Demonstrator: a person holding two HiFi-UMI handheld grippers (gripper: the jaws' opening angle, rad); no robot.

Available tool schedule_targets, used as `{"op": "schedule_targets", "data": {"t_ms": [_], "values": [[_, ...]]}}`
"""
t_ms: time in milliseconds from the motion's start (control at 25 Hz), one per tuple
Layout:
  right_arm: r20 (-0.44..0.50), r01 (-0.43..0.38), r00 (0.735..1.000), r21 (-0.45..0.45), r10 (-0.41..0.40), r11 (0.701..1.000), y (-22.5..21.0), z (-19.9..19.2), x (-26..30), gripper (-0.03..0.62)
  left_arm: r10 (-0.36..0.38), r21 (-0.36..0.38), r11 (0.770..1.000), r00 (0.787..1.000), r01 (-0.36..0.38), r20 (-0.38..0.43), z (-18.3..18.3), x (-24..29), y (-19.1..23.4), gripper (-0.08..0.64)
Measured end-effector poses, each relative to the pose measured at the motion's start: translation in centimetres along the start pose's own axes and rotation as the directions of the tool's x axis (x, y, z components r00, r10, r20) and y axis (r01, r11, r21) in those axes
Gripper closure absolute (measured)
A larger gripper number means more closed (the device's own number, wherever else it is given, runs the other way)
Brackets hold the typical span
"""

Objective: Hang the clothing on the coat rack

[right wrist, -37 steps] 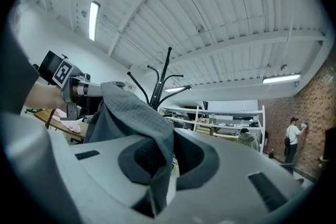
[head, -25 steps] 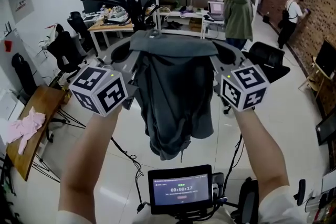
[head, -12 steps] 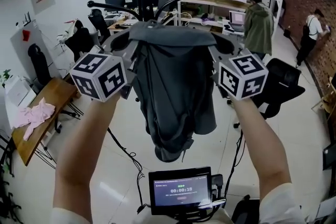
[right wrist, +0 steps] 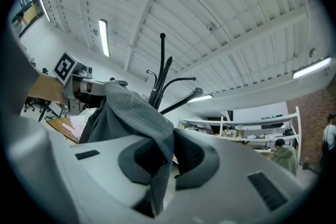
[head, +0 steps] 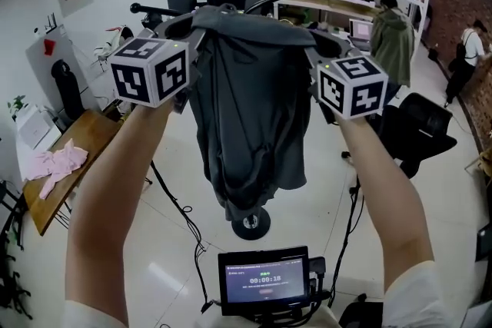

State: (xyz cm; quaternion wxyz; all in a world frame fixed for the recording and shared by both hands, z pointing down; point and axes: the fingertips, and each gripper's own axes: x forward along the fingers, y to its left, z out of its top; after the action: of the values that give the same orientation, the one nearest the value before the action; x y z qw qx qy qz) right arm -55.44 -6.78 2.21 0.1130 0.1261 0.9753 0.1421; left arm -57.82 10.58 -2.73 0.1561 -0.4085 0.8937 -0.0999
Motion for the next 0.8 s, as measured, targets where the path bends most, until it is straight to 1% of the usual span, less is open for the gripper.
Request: {"op": "schedule_targets", "data": {"t_ms": [160,360,600,800], "values": [[-0.016,0.007,1.0,0.007,-0.007,1.0,-1.0,-0.4,1.0,0.56,0.017,-0.012,1.0,1.0,-0.017,-0.019,0.0,1.7,0.7,0.541],[-0.061,0.025,0.998,0.015,-0.024,1.0,-2.1,-2.2,2.4,0.559,0.045,-0.003,0.999,0.997,-0.045,-0.068,-1.1,3.9,1.7,0.541],[-0.154,0.029,0.988,0.038,-0.023,0.999,-2.9,-7.0,3.1,0.559,0.038,0.008,0.999,0.988,-0.037,-0.149,-4.2,6.0,1.2,0.541],[-0.214,0.01,0.977,0.065,0.005,0.998,-2.2,-10.9,3.4,0.559,0.02,0.019,1.0,0.979,-0.016,-0.204,-6.0,7.2,0.5,0.541]]}}
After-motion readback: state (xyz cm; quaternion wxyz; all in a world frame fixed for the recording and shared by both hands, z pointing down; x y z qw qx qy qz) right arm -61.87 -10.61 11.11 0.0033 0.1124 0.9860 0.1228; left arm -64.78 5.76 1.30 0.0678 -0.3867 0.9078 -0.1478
